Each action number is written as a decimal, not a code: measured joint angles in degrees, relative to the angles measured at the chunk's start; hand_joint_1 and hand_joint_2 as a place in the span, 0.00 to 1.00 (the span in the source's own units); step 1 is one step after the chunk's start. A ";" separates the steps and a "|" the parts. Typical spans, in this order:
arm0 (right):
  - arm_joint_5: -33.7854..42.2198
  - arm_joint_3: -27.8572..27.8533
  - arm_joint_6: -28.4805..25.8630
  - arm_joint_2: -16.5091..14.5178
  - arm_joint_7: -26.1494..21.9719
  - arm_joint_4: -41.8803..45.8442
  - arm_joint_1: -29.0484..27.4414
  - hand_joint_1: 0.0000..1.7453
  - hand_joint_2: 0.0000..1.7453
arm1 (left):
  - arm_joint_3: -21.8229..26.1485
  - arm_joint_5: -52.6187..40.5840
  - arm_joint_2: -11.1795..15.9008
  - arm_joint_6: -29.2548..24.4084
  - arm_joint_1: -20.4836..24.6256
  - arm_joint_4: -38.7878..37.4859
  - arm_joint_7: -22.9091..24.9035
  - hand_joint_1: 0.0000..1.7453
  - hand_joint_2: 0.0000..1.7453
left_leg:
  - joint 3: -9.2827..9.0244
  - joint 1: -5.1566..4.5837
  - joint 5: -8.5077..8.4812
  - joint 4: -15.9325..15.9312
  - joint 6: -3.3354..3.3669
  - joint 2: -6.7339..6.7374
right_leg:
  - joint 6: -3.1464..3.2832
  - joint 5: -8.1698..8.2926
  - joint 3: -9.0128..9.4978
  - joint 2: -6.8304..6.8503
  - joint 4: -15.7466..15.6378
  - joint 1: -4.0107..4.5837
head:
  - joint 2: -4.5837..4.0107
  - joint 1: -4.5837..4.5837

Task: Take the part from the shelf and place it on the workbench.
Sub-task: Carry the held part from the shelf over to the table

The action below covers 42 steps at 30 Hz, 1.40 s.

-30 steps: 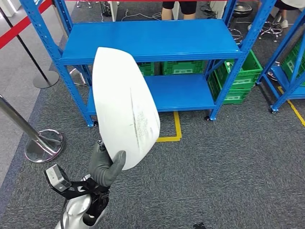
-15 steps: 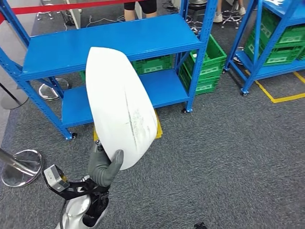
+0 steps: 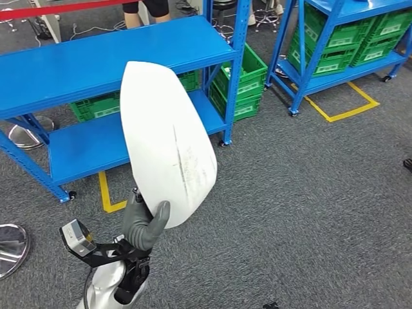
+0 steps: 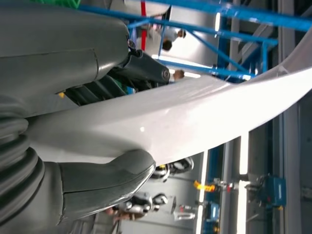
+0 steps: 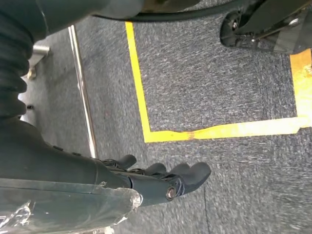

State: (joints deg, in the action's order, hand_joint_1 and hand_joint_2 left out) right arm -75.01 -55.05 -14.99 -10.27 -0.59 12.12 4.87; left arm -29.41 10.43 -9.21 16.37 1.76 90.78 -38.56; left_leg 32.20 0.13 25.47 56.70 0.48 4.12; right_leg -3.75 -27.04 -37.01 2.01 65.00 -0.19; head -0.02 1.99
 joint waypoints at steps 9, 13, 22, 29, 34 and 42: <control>0.94 -0.60 -0.49 0.10 -0.37 0.04 0.07 0.00 1.00 | -0.53 1.60 -0.81 1.26 0.67 -0.10 0.15 0.94 1.00 | 3.18 -0.17 5.39 8.00 -2.42 -2.47 | 2.98 2.72 2.44 -2.43 -6.36 -0.32 | 0.00 -0.35; 0.73 -0.62 -0.78 0.42 0.03 0.05 -0.15 0.00 1.00 | -0.67 2.68 -0.89 1.86 1.00 -0.57 0.22 0.94 1.00 | 6.96 -0.08 6.72 15.37 -2.38 -3.69 | 3.01 3.01 2.12 -5.72 -6.35 -0.41 | 0.00 -0.50; 0.48 -0.63 -1.08 2.67 0.09 0.36 -0.79 0.00 1.00 | -1.55 3.39 -2.08 2.12 2.62 -1.01 0.32 0.94 1.00 | 0.42 0.69 0.38 0.90 -0.48 -6.53 | 0.30 3.18 -0.16 -8.44 -5.11 -0.65 | 0.00 -0.38; 1.18 -1.38 -1.98 3.05 -1.23 0.40 -0.50 0.00 1.00 | -1.45 4.93 -2.40 2.27 2.62 -1.64 0.13 0.94 1.00 | 0.30 0.21 0.57 0.84 0.27 -1.13 | -0.10 -1.16 -4.87 -1.91 6.58 -0.38 | 0.00 0.36; 0.50 -1.49 -1.86 3.40 -0.78 0.40 -0.10 0.00 1.00 | -1.45 5.24 -2.87 2.27 2.80 -1.78 0.07 0.94 1.00 | -0.16 -0.55 1.02 0.93 -0.86 1.49 | 1.27 2.52 1.95 1.95 -5.75 0.40 | 0.00 0.34; 0.36 -1.54 -1.84 3.41 -0.61 0.38 -0.06 0.00 1.00 | -1.34 5.28 -2.44 2.21 2.83 -2.00 -0.07 0.94 1.00 | 7.07 -0.13 8.84 16.27 -2.54 -3.63 | 2.99 3.48 1.17 -3.96 -6.20 -0.34 | 0.00 -0.15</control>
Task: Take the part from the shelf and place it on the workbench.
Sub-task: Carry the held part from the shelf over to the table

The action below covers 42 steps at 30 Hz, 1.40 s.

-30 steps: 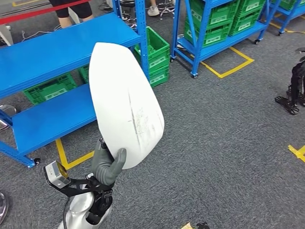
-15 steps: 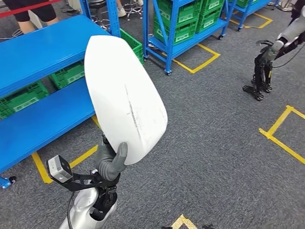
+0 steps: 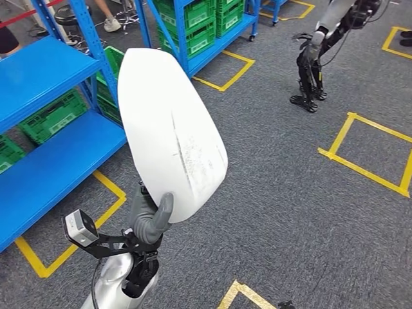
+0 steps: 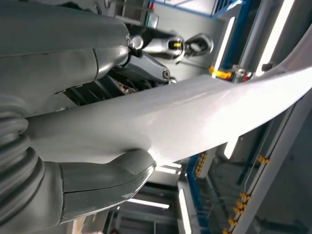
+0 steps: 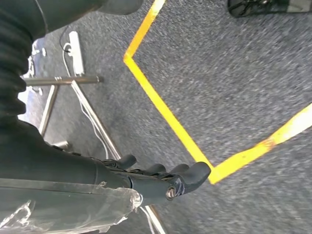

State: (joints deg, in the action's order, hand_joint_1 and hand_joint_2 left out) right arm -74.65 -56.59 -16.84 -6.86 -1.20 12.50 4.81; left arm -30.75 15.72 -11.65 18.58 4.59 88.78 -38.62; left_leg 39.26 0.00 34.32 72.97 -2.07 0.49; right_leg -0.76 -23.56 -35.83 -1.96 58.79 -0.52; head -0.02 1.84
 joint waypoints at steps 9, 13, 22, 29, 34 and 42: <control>-0.72 0.00 0.08 0.04 0.00 0.01 -0.27 0.00 1.00 | 0.09 -0.12 -0.11 -0.28 0.05 -0.11 0.23 0.94 1.00 | -6.43 0.80 -8.05 -14.96 1.41 -4.51 | -2.38 0.91 -1.40 -5.94 0.04 -0.49 | 0.00 -0.32; -0.95 0.01 0.11 0.16 0.38 0.02 -0.49 0.00 1.00 | 0.19 0.11 -0.65 -0.57 0.00 -0.14 0.28 0.94 1.00 | -6.58 0.70 -8.20 -15.15 2.67 -1.66 | -3.16 -3.45 -5.25 0.08 7.84 -0.05 | 0.00 0.55; -0.62 -0.02 0.86 0.01 0.97 0.02 -0.15 0.00 1.00 | 0.75 0.55 -0.91 -1.09 -0.18 -0.21 0.89 0.94 1.00 | -7.33 -0.17 -7.32 -15.07 1.79 4.09 | -2.11 -0.75 0.25 5.26 0.62 0.39 | 0.00 0.54; -0.55 -0.09 0.87 -0.21 1.05 0.02 -0.03 0.00 1.00 | 0.95 0.67 -0.86 -1.02 -0.03 -0.23 1.09 0.94 1.00 | -2.71 0.03 -1.11 -4.71 0.19 0.39 | -0.27 -0.14 -0.07 1.04 0.06 -0.11 | 0.00 0.15; -0.61 -0.10 0.92 -0.43 1.08 0.02 -0.16 0.00 1.00 | 1.04 0.72 -0.69 -1.03 -0.17 -0.32 1.09 0.94 1.00 | -2.14 0.49 -5.10 -5.32 -0.18 -1.27 | -0.65 0.03 -0.06 -2.76 0.12 -0.54 | 0.00 0.07; -1.06 -0.11 1.08 -0.43 1.29 0.02 -0.71 0.00 1.00 | 1.16 0.82 -1.08 -1.14 -0.42 -0.34 1.18 0.94 1.00 | -6.29 1.15 -7.95 -14.66 2.16 -2.69 | -3.23 -0.82 -2.83 -2.29 2.62 -0.69 | 0.00 0.07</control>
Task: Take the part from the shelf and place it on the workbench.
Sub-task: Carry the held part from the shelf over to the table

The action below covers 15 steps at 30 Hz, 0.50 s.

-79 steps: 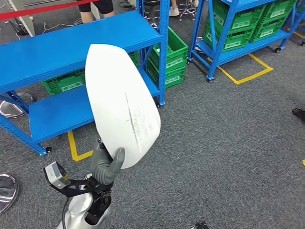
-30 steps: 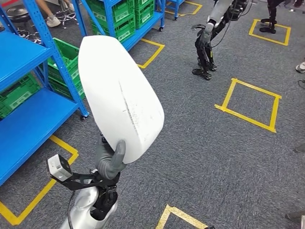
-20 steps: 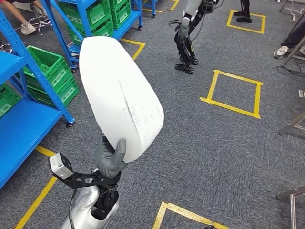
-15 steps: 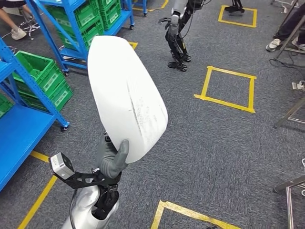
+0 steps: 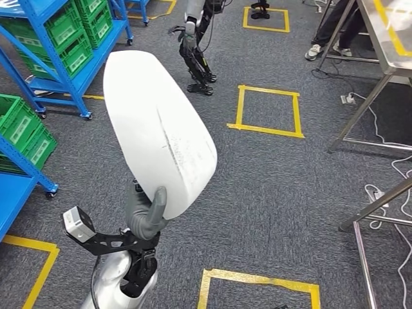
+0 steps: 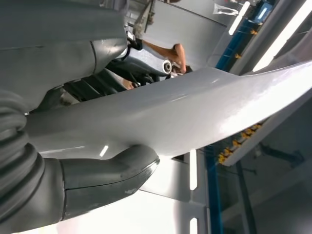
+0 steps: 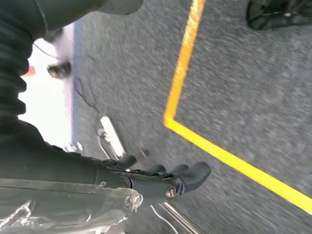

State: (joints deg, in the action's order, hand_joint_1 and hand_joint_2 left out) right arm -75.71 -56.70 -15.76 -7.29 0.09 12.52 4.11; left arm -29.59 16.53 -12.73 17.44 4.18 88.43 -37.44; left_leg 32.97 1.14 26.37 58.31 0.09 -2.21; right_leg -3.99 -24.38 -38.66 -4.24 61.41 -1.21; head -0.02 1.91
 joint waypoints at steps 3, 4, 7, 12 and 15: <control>-0.22 0.01 0.10 -0.03 0.22 -0.02 0.20 0.00 1.00 | 0.03 -0.10 -0.13 -0.02 -0.27 -0.05 0.04 0.94 1.00 | -0.03 -0.52 0.10 0.00 0.62 2.29 | -0.14 -5.32 -5.18 3.66 10.98 0.18 | 0.00 0.35; -0.30 0.01 0.12 -0.04 0.28 -0.02 0.22 0.00 1.00 | 0.03 -0.19 -0.13 -0.04 -0.37 -0.09 0.09 0.94 1.00 | -0.06 -0.65 0.17 0.01 0.69 3.09 | -0.11 -6.08 -6.29 3.84 13.53 0.18 | 0.00 0.34; -0.40 -0.01 0.13 -0.03 0.41 -0.01 0.04 0.00 1.00 | 0.01 -0.40 -0.14 -0.14 -0.43 -0.17 0.19 0.94 1.00 | -0.43 -0.84 0.51 0.02 0.58 5.12 | 0.32 -2.68 -2.62 4.73 7.95 0.34 | 0.00 0.36; -0.43 -0.02 0.19 -0.03 0.43 -0.01 0.33 0.00 1.00 | 0.01 -0.78 -0.12 -0.35 -0.30 -0.17 0.20 0.94 1.00 | -1.07 -1.34 1.01 -0.18 -0.74 7.51 | 1.58 0.00 2.63 6.67 -1.77 1.25 | 0.00 0.25; -0.36 -0.03 0.19 -0.02 0.48 -0.01 0.19 0.00 1.00 | -0.17 -0.73 -0.11 -0.22 -0.22 -0.17 0.21 0.94 1.00 | -0.55 -1.10 2.54 1.42 -1.65 5.92 | 2.47 0.40 2.72 4.86 -2.37 0.86 | 0.00 0.18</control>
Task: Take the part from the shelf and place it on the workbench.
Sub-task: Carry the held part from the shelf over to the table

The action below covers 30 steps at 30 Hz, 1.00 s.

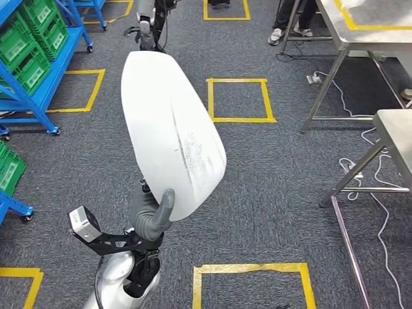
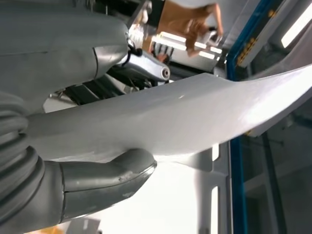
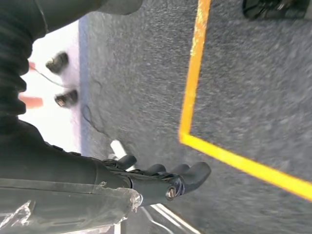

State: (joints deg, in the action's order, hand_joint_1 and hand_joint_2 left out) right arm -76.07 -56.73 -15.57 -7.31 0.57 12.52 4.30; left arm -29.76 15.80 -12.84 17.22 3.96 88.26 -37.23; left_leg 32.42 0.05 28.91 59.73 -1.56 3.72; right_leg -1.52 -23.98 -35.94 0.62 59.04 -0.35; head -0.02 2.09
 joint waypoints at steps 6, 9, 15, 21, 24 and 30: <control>0.60 -0.11 -0.03 0.01 0.04 0.01 0.19 0.00 1.00 | -0.02 0.45 0.40 0.24 -0.13 -0.19 0.10 0.94 1.00 | 7.28 0.16 3.79 12.95 -0.41 -3.46 | 0.37 0.21 0.17 -4.23 -0.21 -0.33 | 0.00 -0.39; 0.73 -0.21 -0.04 0.00 0.04 0.01 0.18 0.00 1.00 | -0.04 0.46 0.39 0.25 -0.07 -0.20 0.10 0.94 1.00 | 2.94 0.88 -1.98 2.88 -0.62 -5.99 | -0.34 0.27 -0.04 -6.54 0.06 -0.58 | 0.00 -0.47; 0.73 -0.32 -0.07 0.03 -0.13 0.01 -0.34 0.00 1.00 | -0.22 0.45 0.16 0.31 0.17 -0.24 0.19 0.94 1.00 | 1.02 0.98 -2.91 -1.39 1.35 -5.96 | -2.36 -0.01 -1.54 -6.92 0.72 -0.82 | 0.00 -0.37; 0.59 -0.34 -0.11 0.04 -0.13 0.00 0.16 0.00 1.00 | -0.27 0.41 0.11 0.20 0.06 -0.53 0.24 0.94 1.00 | 0.81 0.23 -2.65 -1.44 2.38 -1.66 | -2.43 -6.42 -8.17 -1.07 15.52 -0.49 | 0.00 0.15; 0.65 -0.36 -0.20 0.05 -0.21 0.01 0.06 0.00 1.00 | -0.34 0.40 0.11 0.20 0.07 -0.57 0.25 0.94 1.00 | 0.28 0.01 -2.18 -1.39 1.97 0.10 | -1.89 -1.96 -2.25 1.32 5.55 -0.12 | 0.00 0.16; 0.73 -0.38 -0.33 0.06 -0.30 0.01 0.20 0.00 1.00 | -0.89 0.40 0.09 0.21 0.29 -0.58 0.27 0.94 1.00 | -0.11 -0.07 -1.22 -1.08 0.21 1.24 | -0.28 -0.37 0.24 0.56 0.14 0.29 | 0.00 0.04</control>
State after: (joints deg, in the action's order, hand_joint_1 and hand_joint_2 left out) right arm -75.35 -57.11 -15.90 -7.25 0.27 12.52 4.50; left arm -30.65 16.20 -12.75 17.43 4.25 87.68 -36.96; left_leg 32.31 -0.02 27.69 58.65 -1.35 4.95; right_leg -1.81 -24.36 -35.70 1.18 59.18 -0.07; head -0.02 2.13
